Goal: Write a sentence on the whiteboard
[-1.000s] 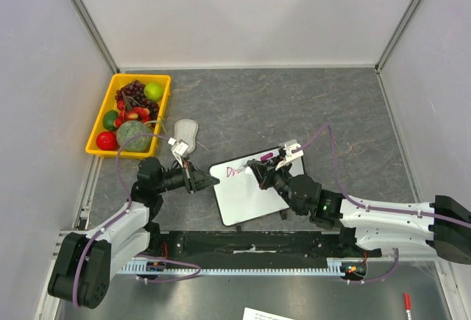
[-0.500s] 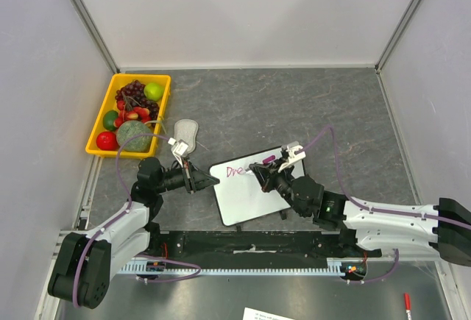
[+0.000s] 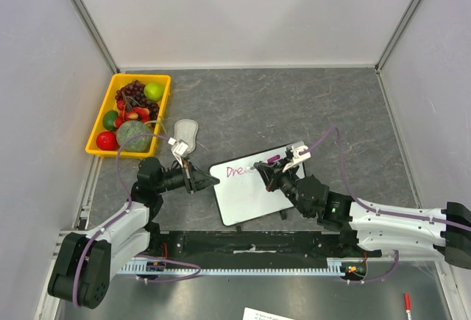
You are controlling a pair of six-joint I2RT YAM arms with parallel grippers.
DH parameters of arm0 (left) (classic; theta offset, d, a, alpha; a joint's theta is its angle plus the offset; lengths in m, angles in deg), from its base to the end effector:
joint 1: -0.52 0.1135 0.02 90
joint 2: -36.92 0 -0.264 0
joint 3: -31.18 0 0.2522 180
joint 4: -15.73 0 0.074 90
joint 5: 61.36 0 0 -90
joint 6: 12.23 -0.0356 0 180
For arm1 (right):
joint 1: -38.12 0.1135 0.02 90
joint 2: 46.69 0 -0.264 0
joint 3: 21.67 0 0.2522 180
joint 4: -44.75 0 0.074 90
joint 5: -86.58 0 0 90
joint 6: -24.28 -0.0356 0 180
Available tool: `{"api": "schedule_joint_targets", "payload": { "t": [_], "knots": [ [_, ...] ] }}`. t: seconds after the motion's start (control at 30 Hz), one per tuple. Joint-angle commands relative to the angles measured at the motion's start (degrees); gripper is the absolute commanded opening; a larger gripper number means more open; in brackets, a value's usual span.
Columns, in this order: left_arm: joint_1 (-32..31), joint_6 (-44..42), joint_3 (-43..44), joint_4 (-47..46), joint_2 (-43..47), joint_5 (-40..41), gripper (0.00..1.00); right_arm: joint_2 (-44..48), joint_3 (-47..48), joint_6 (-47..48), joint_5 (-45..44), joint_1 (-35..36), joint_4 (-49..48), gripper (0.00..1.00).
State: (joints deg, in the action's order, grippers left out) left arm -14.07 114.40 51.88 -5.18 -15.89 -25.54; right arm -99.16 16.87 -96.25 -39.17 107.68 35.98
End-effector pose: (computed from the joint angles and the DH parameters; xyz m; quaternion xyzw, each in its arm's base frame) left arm 0.1544 -0.0700 0.1713 0.1522 0.7305 -0.5616 0.3575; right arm 0.0916 0.1862 0.2529 -0.0395 0.7314 0.3466 0.5860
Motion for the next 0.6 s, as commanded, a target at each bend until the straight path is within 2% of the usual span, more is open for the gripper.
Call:
{"api": "schedule_joint_targets", "payload": {
  "t": [0.0,0.57],
  "knots": [
    [-0.1,-3.3,-0.5,-1.8,0.3,-0.1,0.02,2.5,2.6,2.3,-1.0,-0.2,-1.2,0.0],
    [-0.1,-3.3,-0.5,-1.7,0.6,-0.1,0.02,-0.6,2.6,2.8,-4.9,-0.9,-2.8,0.0]
  ]
}}
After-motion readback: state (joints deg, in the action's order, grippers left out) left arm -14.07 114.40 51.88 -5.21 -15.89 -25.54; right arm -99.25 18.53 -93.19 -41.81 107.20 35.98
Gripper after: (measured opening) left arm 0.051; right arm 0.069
